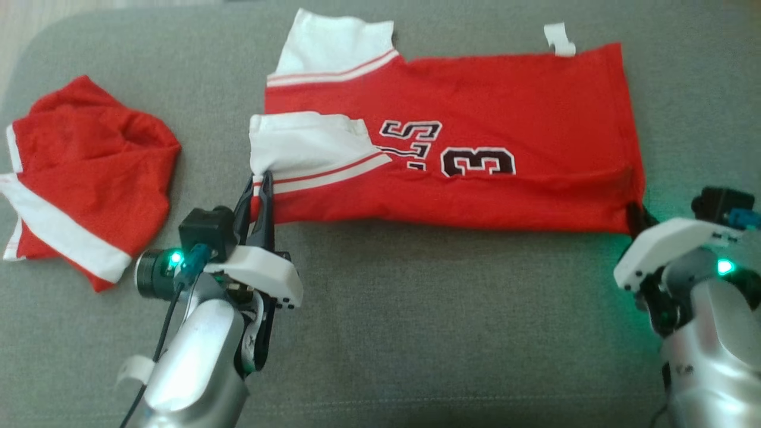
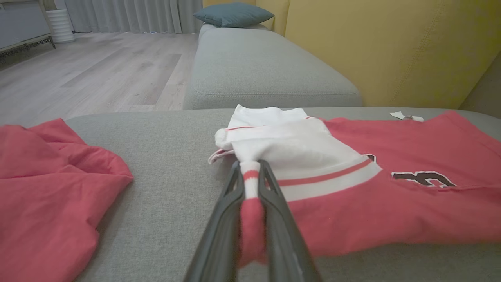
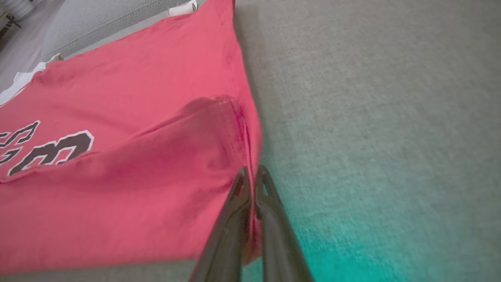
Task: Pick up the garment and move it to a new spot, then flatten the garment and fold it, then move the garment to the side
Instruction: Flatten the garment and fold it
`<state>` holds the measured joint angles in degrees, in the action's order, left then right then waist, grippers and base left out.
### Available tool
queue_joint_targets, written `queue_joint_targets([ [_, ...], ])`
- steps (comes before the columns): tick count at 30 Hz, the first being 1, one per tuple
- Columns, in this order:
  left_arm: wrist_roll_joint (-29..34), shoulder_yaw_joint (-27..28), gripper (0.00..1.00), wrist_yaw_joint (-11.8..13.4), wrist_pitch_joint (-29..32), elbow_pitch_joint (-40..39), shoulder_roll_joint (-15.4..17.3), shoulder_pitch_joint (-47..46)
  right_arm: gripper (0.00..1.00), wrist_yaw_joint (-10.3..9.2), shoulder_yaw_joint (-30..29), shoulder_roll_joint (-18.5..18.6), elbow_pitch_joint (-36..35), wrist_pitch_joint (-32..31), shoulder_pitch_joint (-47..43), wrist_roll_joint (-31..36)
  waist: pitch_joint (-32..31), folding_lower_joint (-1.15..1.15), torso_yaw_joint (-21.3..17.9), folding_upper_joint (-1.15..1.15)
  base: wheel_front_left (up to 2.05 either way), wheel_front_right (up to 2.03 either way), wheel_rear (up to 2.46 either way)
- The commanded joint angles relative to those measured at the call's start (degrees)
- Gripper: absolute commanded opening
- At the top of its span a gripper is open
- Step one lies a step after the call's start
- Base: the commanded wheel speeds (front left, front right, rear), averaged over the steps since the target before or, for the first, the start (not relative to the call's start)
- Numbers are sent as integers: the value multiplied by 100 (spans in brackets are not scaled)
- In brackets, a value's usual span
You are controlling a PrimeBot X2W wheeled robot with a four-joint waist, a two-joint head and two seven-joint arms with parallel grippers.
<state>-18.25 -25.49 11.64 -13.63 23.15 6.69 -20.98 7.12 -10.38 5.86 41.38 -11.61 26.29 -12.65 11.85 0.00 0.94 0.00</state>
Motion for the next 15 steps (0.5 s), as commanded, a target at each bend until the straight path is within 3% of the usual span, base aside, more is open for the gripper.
queue_joint_targets([
  [1,-35,156,0,54,-3,-172,146,-34,0,36,129,118,-175,-10,-99,-70,-133,0,-35,0,0,0,0],
  [15,-256,-31,0,-53,525,-264,439,831,0,36,272,298,-956,-861,-1003,-839,-914,0,-86,0,0,0,0],
])
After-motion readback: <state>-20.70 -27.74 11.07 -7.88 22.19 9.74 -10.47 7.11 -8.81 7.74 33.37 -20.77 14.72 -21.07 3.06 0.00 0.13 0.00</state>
